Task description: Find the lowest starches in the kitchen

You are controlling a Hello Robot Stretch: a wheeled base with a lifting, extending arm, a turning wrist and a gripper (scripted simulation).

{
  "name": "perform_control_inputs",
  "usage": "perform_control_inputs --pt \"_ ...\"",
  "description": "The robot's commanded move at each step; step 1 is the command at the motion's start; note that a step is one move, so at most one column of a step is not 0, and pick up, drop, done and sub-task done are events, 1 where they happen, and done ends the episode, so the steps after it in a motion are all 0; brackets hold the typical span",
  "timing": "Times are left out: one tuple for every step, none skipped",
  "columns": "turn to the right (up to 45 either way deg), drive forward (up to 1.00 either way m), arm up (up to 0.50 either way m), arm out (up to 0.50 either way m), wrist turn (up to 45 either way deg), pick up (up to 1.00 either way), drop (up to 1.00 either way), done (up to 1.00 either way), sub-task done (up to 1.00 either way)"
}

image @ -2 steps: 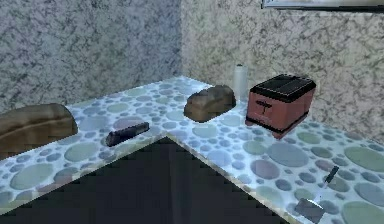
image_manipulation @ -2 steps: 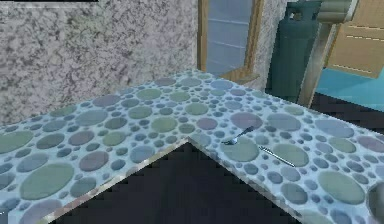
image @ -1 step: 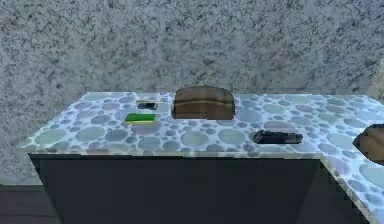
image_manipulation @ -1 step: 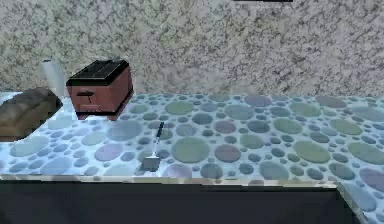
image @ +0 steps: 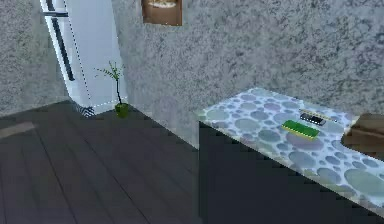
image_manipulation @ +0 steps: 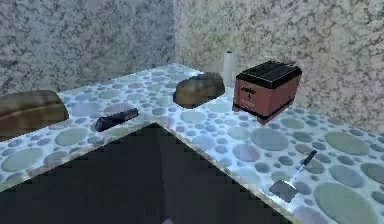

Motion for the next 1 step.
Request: perform_control_inputs --pt "-33.0 0.00 0.00 0.00 0.0 0.00 0.00 0.00 0.00"
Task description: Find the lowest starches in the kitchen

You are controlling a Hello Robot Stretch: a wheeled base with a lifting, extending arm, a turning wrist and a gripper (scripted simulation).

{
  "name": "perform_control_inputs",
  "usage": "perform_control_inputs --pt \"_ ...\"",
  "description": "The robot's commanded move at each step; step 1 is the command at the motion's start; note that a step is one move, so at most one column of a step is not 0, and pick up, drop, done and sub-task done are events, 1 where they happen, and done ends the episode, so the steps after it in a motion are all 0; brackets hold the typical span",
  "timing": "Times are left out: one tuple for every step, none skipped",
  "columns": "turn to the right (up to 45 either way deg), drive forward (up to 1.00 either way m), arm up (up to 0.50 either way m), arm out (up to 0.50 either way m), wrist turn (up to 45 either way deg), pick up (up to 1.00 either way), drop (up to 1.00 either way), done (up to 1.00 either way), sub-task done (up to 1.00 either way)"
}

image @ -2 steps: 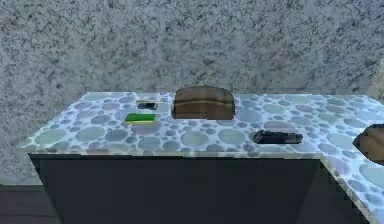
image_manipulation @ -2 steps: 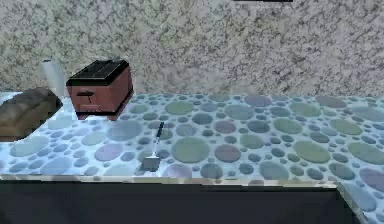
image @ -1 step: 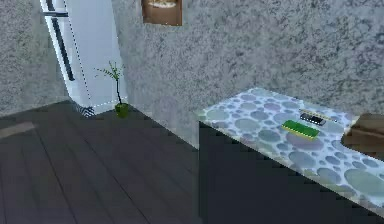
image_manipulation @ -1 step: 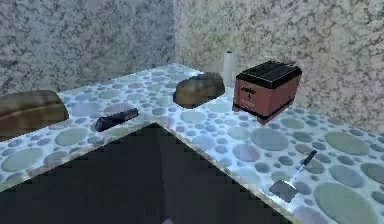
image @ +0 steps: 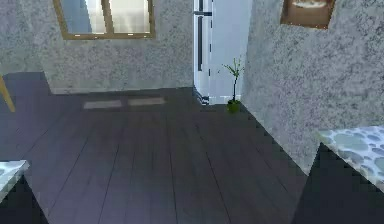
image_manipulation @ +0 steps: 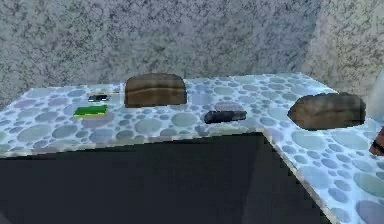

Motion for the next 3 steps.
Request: perform_control_inputs --pt "0.0 0.90 0.00 0.00 0.0 0.00 0.00 0.00 0.00" --pt "-45.0 0.00 0.00 0.00 0.0 0.00 0.00 0.00 0.00" --pt "-18.0 0.00 0.00 0.00 0.0 0.00 0.00 0.00 0.00"
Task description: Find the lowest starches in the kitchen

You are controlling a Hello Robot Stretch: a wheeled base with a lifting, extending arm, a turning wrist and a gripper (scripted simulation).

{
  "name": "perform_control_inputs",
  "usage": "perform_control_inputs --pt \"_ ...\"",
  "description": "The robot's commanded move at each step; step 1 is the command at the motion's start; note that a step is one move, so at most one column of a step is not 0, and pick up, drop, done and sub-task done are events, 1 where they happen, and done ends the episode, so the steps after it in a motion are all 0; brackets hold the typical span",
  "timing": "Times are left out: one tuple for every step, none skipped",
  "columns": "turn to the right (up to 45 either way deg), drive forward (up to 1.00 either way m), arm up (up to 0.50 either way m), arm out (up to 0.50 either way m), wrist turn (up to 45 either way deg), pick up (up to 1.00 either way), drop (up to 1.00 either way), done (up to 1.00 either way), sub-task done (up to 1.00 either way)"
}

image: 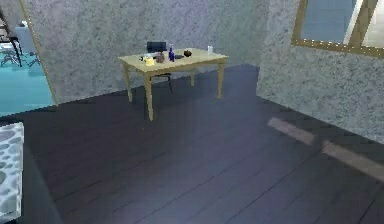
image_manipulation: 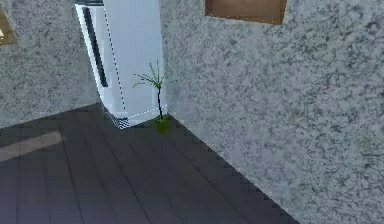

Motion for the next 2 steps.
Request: perform_control_inputs --pt "0.0 0.45 0.00 0.00 0.0 0.00 0.00 0.00 0.00" --pt "3.0 0.00 0.00 0.00 0.0 0.00 0.00 0.00 0.00"
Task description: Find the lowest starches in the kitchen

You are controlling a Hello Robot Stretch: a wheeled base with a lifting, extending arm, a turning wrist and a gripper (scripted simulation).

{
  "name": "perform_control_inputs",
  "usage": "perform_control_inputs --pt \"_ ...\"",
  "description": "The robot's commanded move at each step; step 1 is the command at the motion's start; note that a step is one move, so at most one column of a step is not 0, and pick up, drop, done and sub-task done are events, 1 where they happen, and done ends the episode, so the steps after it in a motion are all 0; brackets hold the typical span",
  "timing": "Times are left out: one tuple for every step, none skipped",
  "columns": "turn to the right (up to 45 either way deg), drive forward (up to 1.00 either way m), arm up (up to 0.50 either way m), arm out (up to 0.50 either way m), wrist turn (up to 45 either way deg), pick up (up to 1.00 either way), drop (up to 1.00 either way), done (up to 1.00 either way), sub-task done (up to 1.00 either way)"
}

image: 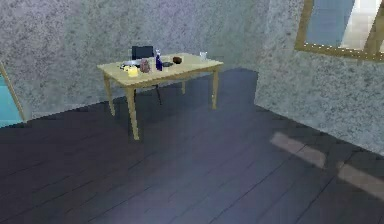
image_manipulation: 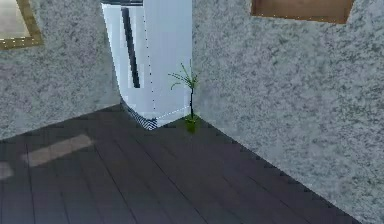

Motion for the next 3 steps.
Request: perform_control_inputs --pt "45.0 0.00 0.00 0.00 0.0 0.00 0.00 0.00 0.00" --pt "45.0 0.00 0.00 0.00 0.0 0.00 0.00 0.00 0.00" --pt "6.0 0.00 0.00 0.00 0.0 0.00 0.00 0.00 0.00"
